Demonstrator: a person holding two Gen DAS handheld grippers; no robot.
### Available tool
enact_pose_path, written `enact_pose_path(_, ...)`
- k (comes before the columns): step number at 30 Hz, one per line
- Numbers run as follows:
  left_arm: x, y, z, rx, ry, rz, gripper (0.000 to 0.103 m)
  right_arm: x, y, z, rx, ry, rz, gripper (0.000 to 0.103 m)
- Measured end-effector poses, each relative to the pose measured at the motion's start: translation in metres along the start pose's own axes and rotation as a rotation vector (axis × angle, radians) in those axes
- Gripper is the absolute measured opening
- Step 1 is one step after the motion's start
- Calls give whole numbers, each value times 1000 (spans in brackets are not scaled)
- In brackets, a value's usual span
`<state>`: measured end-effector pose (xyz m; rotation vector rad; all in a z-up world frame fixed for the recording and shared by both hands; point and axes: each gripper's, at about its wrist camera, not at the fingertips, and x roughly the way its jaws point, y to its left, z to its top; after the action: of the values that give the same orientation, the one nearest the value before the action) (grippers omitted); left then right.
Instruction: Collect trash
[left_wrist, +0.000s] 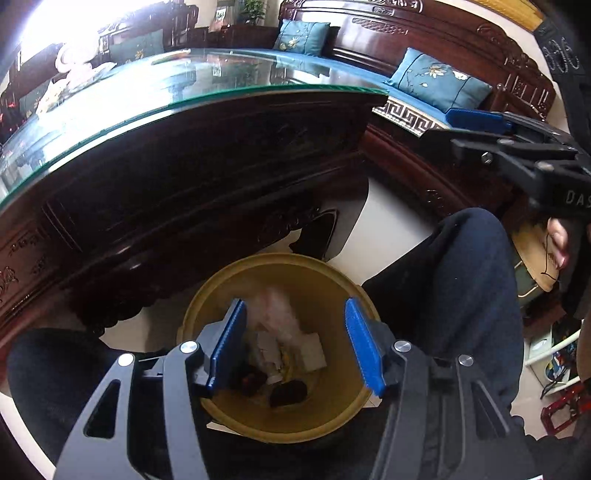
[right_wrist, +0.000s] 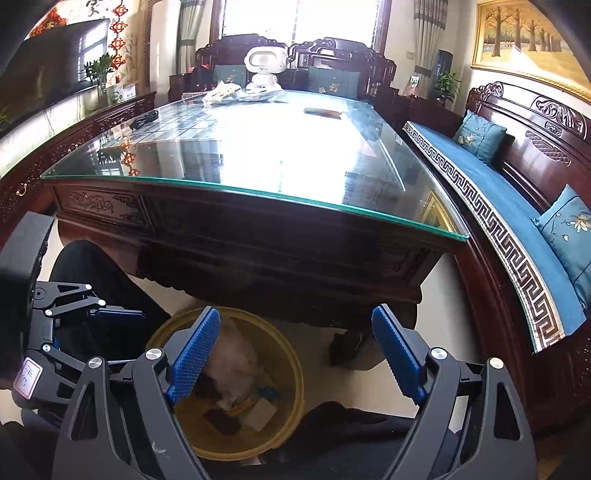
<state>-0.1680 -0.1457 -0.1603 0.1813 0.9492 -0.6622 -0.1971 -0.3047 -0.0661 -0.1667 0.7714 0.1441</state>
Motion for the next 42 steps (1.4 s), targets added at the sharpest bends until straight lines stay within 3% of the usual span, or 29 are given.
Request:
enact_pose_path(14,-5,7,6,-6,-17,9,56,2,6,10,-21,-8,11,82)
enact_pose_path(24,-25,23,26,-32,-94,35,57,3,18,31,-30,-41,50,82)
enact_pose_path(37,-69,79,89,-126,-281,174,71,20,34,98,-18,-115,120,82)
enact_pose_path(40,-77,94,108,-148,-317,200,78,25,36,118,-13,-138,128,84)
enact_pose_path(42,-83,106,123,-163,-344,241,91,30,36,133,-4,-158,114,87)
